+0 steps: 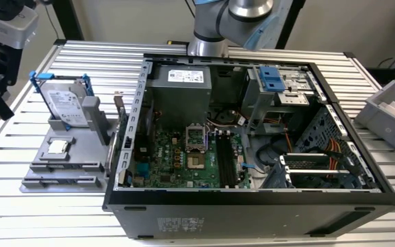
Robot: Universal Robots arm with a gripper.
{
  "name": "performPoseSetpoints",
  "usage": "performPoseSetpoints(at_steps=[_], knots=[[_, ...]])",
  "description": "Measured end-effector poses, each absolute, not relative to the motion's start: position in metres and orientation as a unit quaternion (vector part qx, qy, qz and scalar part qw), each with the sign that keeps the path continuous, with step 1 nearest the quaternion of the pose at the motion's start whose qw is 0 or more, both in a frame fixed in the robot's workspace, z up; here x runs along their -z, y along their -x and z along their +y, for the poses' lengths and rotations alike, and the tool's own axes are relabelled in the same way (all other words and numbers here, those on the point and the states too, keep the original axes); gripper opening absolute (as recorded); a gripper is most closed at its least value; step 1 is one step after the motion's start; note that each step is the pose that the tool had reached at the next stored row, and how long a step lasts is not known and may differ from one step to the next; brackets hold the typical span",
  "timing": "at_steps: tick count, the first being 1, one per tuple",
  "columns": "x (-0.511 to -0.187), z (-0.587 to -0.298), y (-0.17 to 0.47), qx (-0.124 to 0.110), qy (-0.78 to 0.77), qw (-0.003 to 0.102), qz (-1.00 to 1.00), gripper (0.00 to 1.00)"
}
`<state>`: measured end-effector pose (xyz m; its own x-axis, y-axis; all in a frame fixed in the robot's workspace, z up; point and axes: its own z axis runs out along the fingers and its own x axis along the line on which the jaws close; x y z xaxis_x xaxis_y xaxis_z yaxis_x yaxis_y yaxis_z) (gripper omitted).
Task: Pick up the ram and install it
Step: 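Pick up the ram and move it above insertion slot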
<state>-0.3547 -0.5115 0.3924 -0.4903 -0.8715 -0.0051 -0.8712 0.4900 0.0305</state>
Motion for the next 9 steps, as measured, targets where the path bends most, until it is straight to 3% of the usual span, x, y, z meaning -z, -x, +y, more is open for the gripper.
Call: performPoseSetpoints(at_steps=[9], knots=[[-0.3924,-0.5115,0.3547,0.014,-0.554,0.006,-0.832,0.0]])
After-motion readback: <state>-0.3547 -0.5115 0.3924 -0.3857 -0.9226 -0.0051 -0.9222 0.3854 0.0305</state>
